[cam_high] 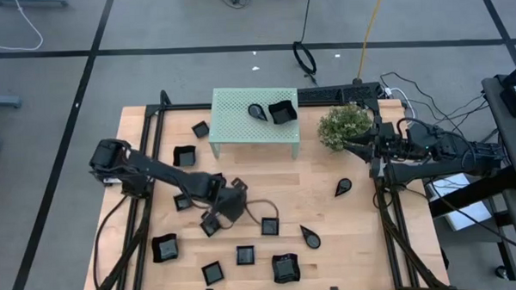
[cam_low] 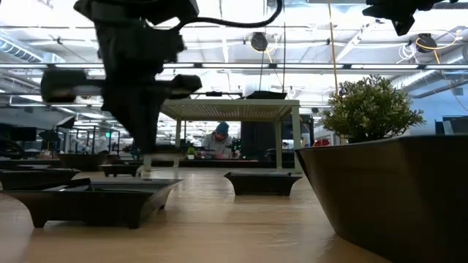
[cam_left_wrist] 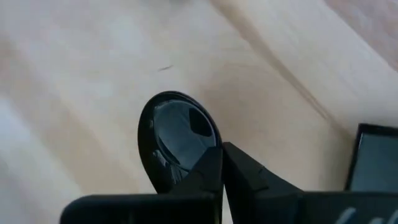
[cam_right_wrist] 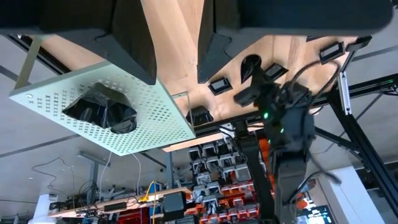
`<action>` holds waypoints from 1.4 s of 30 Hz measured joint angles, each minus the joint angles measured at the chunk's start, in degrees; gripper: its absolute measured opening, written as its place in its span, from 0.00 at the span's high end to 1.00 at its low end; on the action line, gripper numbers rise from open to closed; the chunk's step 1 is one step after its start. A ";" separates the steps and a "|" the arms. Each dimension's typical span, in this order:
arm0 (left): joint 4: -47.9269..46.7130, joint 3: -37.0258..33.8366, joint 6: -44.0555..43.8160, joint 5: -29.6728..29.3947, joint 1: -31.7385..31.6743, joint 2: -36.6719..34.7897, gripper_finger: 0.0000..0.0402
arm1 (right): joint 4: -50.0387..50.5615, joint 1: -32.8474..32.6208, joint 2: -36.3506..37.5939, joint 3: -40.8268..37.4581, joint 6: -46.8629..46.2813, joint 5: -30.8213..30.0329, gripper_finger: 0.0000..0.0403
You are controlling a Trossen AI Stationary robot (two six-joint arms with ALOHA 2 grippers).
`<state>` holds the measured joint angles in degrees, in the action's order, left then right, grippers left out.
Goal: Pick & Place Mini shaped plates
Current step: Stack the black drop-shaped plate on top of the other black drop-shaped plate on the shelf
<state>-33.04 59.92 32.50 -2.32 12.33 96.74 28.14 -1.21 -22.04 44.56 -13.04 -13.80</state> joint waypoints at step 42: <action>5.90 22.15 -72.91 -13.73 -30.73 -7.86 0.99 | -6.86 -0.02 0.00 0.00 1.75 6.38 0.74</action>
<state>-27.14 82.06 -40.41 -16.05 -18.40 88.88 21.28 -1.23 -22.04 44.56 -11.29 -7.42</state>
